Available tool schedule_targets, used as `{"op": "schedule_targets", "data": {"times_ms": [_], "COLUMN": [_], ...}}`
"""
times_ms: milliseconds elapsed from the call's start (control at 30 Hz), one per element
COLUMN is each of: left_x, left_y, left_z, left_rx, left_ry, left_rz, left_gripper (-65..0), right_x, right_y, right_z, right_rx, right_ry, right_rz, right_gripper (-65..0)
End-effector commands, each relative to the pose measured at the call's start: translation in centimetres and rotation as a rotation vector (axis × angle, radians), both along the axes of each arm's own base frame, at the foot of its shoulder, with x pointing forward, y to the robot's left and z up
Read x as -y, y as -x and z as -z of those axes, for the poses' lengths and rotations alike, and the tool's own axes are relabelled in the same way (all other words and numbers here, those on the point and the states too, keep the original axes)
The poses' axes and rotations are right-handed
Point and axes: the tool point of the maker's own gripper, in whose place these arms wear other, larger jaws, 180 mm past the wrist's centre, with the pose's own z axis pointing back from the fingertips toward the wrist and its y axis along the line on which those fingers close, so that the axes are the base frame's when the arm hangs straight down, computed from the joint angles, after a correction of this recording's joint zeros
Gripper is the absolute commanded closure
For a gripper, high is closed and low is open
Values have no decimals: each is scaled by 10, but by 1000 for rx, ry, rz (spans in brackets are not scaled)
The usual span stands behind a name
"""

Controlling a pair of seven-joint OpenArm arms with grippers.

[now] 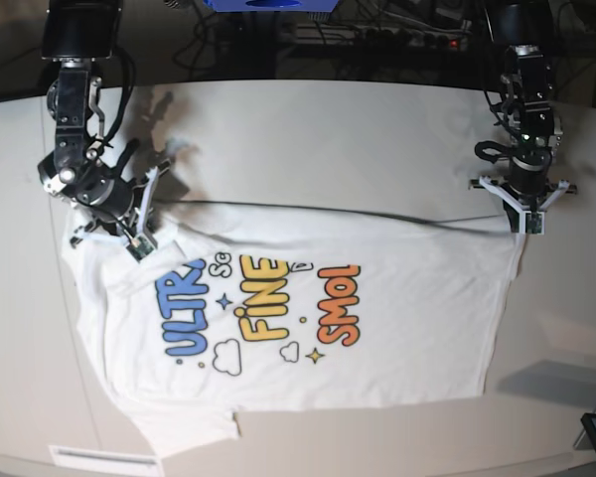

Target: Fold the T-shirt properly

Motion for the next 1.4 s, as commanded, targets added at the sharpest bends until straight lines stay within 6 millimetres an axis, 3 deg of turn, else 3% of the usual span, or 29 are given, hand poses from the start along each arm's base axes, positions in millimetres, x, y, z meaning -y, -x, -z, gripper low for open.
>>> {"op": "schedule_targets", "data": {"times_ms": [0,333,567,667,767,867,1000,1067,1233,1367], "left_x": [-7,18,8,-6,-3,-2,-13,-6,12,25], "left_y": [1,25,53,52,43,28,13,4,-3,-3], "left_z": [-6,-26,-18,-46,-77,-93,-77,-64,-27,-8], "left_rx": [3,17,-45,22,115,171,170,154,78,35], "left_ry": [-25,-60,-90,-117,-127,-126,-78,-49,5,28], "left_rz": [-5,78,90,47,35,26,-35,-26,3,26], "left_gripper": [0,0,0,0,0,0,-2,-7,-114,-121], "right_x": [13,12,11,11,11,10,9,9,10,10], "right_y": [13,28,38,39,38,38,38,38,39,39], "right_z": [9,2,-1,0,-1,-1,-1,-1,-1,0], "right_rx": [-55,-50,-46,-47,-46,-46,-46,-45,-46,-47], "right_ry": [69,92,97,97,97,96,96,96,96,96], "right_rz": [2,-7,-14,-14,-14,-17,-18,-18,-17,-15], "right_gripper": [-3,-3,-3,-3,-3,-3,-3,-3,-3,-3]}}
